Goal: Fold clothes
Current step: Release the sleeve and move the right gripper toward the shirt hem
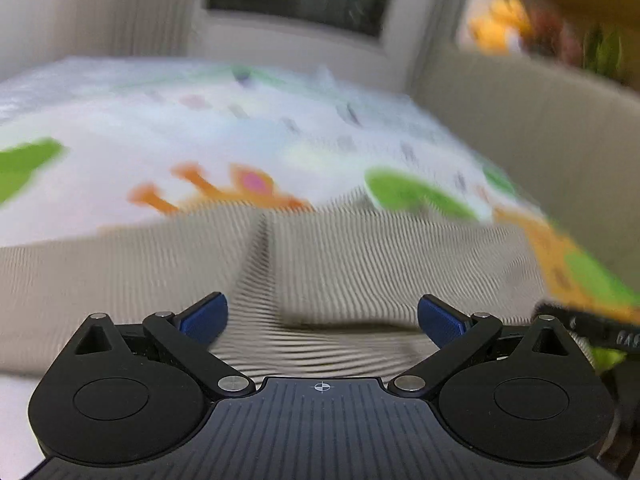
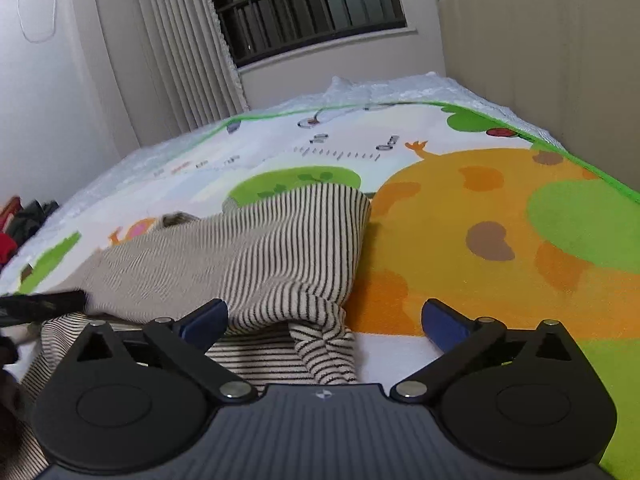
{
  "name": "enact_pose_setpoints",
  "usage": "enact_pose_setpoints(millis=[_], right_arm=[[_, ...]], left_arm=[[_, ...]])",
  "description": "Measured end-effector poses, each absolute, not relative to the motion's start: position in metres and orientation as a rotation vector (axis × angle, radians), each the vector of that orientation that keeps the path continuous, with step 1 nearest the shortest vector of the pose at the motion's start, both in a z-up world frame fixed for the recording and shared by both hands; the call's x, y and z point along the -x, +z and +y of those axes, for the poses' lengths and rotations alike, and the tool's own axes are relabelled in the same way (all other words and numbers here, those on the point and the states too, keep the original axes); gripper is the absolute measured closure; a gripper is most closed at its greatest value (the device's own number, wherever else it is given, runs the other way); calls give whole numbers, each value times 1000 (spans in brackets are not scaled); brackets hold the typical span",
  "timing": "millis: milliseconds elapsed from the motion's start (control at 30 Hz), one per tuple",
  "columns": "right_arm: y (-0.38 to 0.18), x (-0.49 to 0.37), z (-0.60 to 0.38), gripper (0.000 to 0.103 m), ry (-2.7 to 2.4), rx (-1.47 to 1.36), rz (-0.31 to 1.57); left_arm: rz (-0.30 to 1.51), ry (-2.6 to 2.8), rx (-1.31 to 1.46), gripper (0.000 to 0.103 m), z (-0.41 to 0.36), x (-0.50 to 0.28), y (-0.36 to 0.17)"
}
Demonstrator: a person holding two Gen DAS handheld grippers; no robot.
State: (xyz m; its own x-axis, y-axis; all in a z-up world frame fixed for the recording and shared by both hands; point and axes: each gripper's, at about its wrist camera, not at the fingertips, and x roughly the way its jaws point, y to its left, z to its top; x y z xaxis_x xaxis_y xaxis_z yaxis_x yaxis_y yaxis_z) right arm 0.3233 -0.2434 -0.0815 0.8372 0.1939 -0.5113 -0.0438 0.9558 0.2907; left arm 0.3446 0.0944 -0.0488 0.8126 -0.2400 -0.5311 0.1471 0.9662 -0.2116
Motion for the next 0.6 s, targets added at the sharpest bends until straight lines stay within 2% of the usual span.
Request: enact_pose_setpoints(millis=[100,267,333,433,600], right_arm=[[-82,-309,-262,0,191,-386,486],[-95,-307,-298,0,228,-633,471],[-95,-307,-299,0,235,-645,465],[-93,-309,-293,0,253,-610,466],[-94,-309,-295,0,292,-625,441]], left_arm=[[449,-27,234,0,144,-306,-34],[433,334,543,0,262,-269,-41],[440,428,662,3,302,-256,-47],[467,461,720,3,328,-252,-55],[507,467,669,0,323,-275,-59]])
